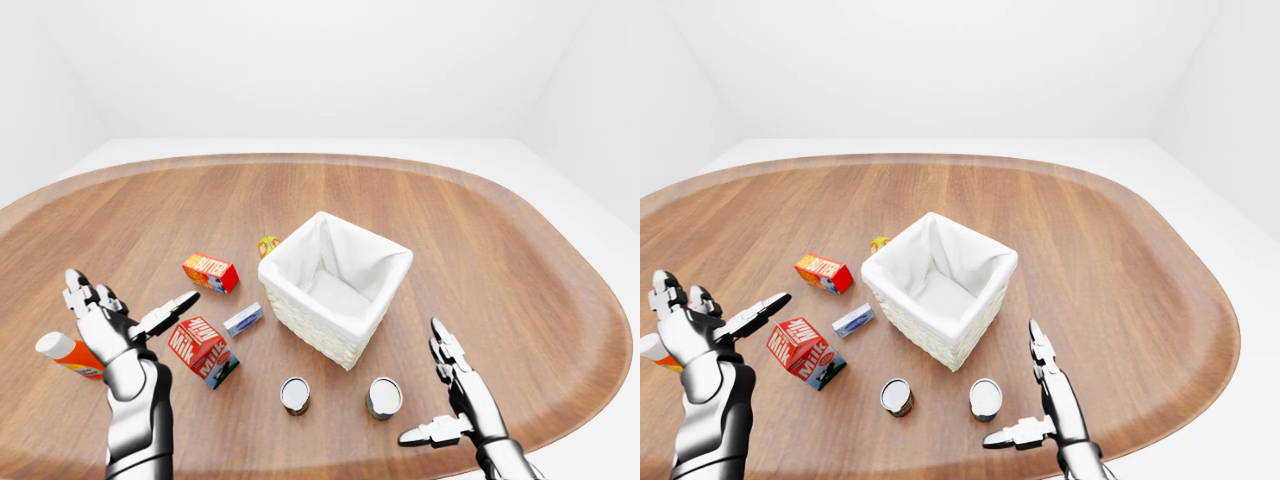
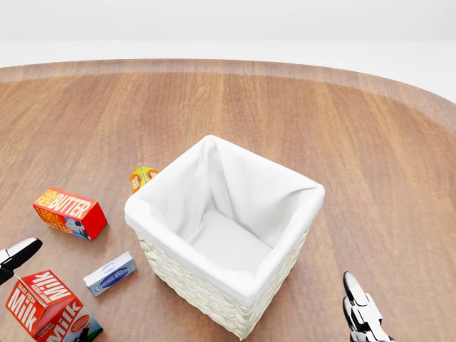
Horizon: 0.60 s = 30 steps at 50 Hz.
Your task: Pick up the alphabet soup, and put it in the basket.
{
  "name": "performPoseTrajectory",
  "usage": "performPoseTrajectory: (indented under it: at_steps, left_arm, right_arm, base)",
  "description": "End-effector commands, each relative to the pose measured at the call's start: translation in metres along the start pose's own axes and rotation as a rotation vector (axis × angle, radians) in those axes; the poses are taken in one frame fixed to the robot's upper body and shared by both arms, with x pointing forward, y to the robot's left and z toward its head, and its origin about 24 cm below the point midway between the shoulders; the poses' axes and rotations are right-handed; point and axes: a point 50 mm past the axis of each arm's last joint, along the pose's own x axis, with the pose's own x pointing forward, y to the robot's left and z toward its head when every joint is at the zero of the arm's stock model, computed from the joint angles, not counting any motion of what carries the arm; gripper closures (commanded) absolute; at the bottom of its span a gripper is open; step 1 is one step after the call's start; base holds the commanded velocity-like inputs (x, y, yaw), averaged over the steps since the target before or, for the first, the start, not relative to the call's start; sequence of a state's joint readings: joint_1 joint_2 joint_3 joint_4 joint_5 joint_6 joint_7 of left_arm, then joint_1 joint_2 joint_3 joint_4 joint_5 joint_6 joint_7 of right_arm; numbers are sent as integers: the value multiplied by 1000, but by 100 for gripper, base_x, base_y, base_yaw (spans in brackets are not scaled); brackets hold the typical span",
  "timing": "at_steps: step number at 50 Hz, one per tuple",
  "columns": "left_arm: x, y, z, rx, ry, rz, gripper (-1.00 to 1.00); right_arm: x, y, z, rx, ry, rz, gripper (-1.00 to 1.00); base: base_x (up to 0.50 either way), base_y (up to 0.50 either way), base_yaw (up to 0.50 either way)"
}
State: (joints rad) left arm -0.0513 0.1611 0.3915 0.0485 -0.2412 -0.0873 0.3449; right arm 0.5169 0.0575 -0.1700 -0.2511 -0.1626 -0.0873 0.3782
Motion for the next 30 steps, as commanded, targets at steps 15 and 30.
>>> performPoseTrajectory:
  at_steps: [15, 30]
  left_arm:
    - [-3, 1, 8, -15, -34, -2, -100]
    - [-1, 0, 6, -12, -26, 0, -100]
  right_arm:
    - [2, 25, -14, -82, 73, 56, -100]
    - [8, 37, -15, -131, 71, 84, -100]
  base:
    - [0, 0, 0]
    - [0, 0, 0]
